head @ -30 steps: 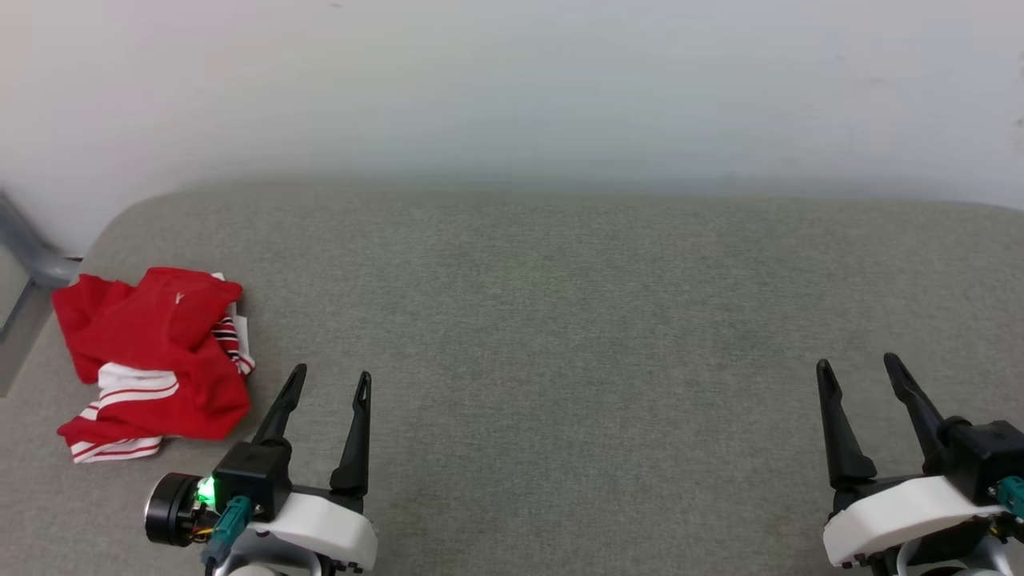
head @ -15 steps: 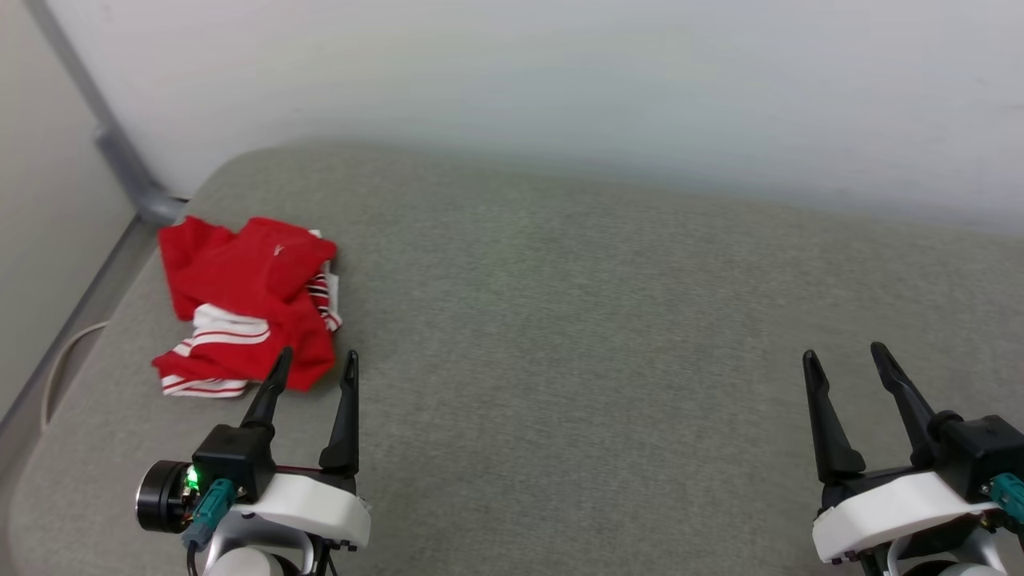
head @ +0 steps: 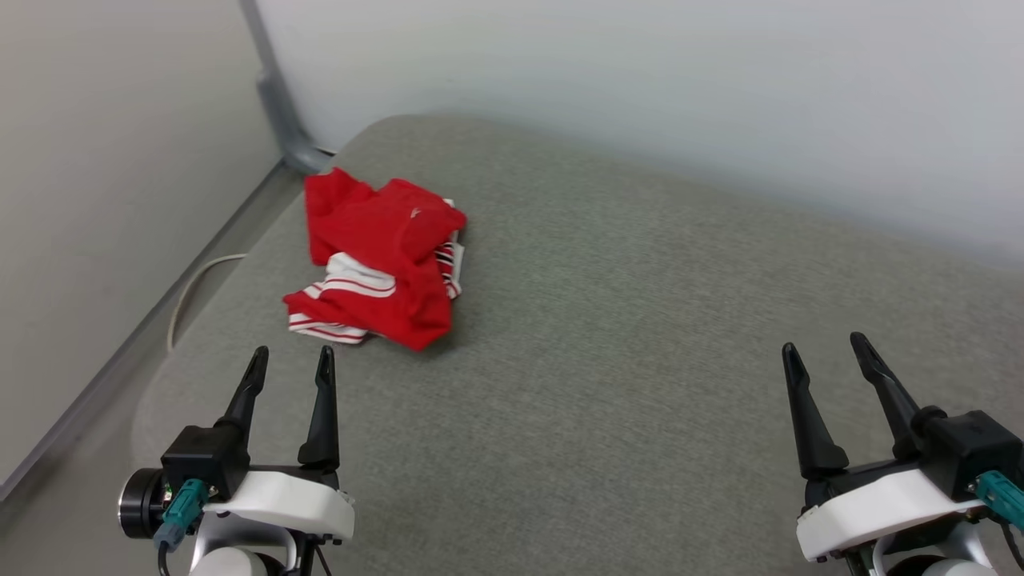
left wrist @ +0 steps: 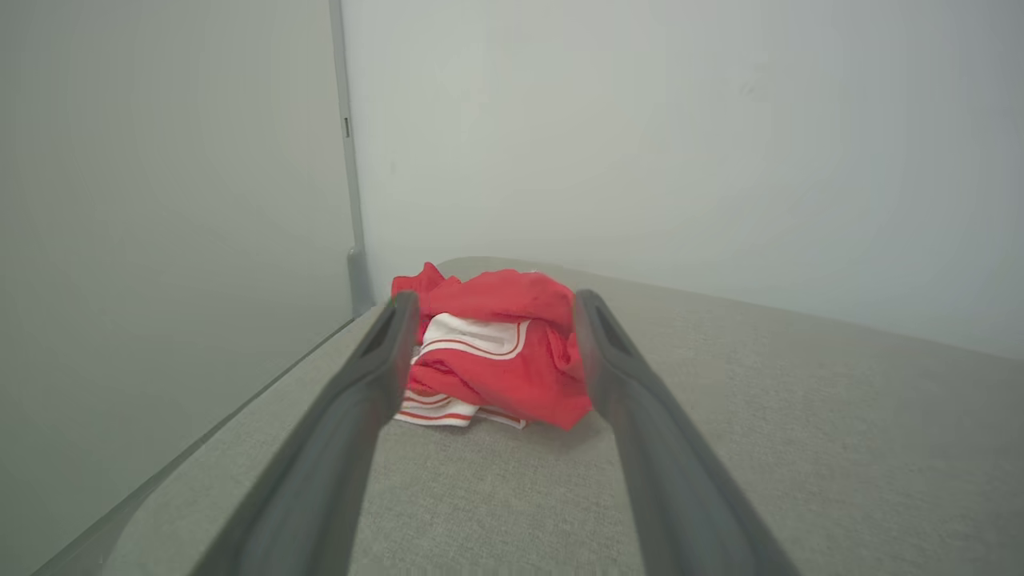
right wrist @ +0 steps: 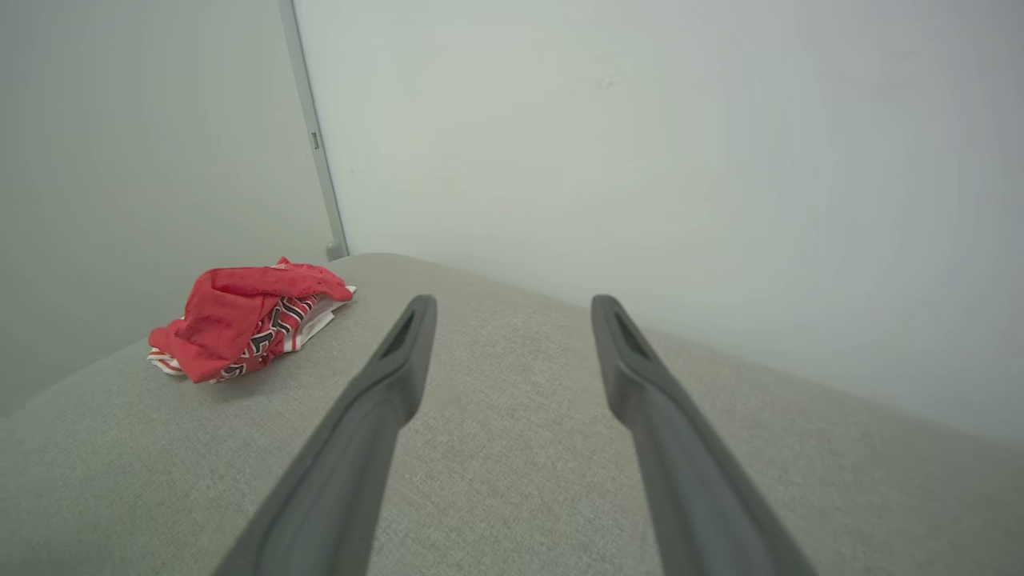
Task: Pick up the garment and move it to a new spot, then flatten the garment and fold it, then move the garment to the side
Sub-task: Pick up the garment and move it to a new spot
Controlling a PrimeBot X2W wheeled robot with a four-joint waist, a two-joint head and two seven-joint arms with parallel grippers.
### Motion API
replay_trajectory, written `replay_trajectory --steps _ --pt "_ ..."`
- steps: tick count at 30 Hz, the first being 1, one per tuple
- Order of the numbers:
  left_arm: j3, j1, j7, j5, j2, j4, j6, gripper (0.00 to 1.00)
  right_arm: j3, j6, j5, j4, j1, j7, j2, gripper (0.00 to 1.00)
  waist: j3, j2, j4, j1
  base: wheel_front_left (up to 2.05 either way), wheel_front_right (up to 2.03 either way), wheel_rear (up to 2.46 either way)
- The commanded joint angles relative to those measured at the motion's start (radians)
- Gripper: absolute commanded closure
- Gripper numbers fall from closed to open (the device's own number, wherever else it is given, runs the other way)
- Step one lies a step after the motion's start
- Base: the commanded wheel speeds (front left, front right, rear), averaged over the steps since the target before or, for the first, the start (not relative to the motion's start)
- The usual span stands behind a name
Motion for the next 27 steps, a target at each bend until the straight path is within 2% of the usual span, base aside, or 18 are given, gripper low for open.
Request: replay_trajectory --steps 1,7,12,19,25,27 --pt "0.004 0.0 -0.003 -0.006 -0.006 0.0 -0.006 0.0 0.002 -0.001 0.003 -0.007 -0.016 -0.005 0.002 0.0 0.0 0.0 0.041 0.0 0.0 0.0 0.0" --pt "0.019 0.003 -0.003 -0.015 -0.009 0.011 -0.016 0.0 0.007 -0.001 0.003 -0.007 -0.018 -0.003 0.002 0.0 -0.002 0.0 0.094 0.0 0.0 0.0 0.0" --pt "0.026 0.005 -0.003 -0.013 -0.012 0.012 -0.021 0.0 0.011 -0.001 0.004 -0.003 -0.02 -0.006 0.002 0.0 0.0 0.0 0.108 0.0 0.0 0.0 0.0" --pt "0.043 -0.018 -0.003 -0.028 -0.015 0.026 -0.026 0.0 0.01 -0.001 0.001 -0.002 -0.025 -0.006 0.002 0.0 0.01 0.0 0.105 0.0 0.0 0.0 0.0" --pt "0.045 -0.092 -0.003 -0.098 -0.017 0.104 -0.036 0.0 -0.001 -0.001 -0.021 -0.014 -0.042 0.004 0.002 0.0 0.04 0.0 0.073 0.0 0.0 0.0 0.0" --pt "0.035 -0.142 0.001 -0.114 -0.002 0.139 -0.038 0.0 0.003 -0.001 -0.027 -0.02 -0.052 0.009 0.002 0.0 0.061 0.0 0.054 0.0 0.0 0.0 0.0"
